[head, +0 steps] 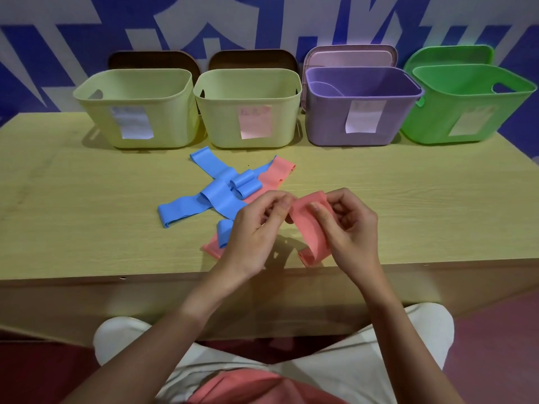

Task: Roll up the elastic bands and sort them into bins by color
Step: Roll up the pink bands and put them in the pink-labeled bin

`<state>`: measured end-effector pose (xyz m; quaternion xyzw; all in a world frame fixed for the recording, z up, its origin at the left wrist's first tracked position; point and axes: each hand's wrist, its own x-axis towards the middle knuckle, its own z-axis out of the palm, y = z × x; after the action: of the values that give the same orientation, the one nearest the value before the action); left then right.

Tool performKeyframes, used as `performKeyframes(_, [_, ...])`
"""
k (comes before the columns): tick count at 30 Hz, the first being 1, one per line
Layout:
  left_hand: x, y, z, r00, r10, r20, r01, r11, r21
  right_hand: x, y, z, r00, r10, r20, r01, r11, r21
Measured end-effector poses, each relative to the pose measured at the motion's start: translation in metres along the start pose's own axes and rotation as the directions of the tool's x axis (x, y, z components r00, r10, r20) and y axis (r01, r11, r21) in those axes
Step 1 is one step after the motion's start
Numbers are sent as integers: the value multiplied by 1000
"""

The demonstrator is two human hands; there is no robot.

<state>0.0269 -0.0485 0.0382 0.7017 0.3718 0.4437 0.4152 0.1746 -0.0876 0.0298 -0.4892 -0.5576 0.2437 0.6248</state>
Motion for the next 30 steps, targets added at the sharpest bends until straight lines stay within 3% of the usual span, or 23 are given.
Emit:
performKeyframes(8, [-6, -9, 6, 998, 46, 40, -52, 986, 161, -1, -1, 1, 996, 60, 65, -65, 995, 69])
performKeyframes(12, [-4, -9, 9, 1000, -28, 0, 28, 1000, 0, 0, 1, -2, 992, 92, 89, -106, 981, 161])
performKeyframes(19, [0, -4, 10, 987, -147, 60, 157, 965, -210, 2, 1, -6, 992, 21, 125, -29, 998, 62])
performKeyframes(22, [0, -4, 10, 989, -128, 79, 136, 985, -106, 3, 2, -6, 994, 53, 98, -59, 997, 56])
performKeyframes(30, [-5, -8, 7, 995, 81, 60, -93, 966, 241, -2, 4, -3, 990, 80, 112, -88, 993, 75])
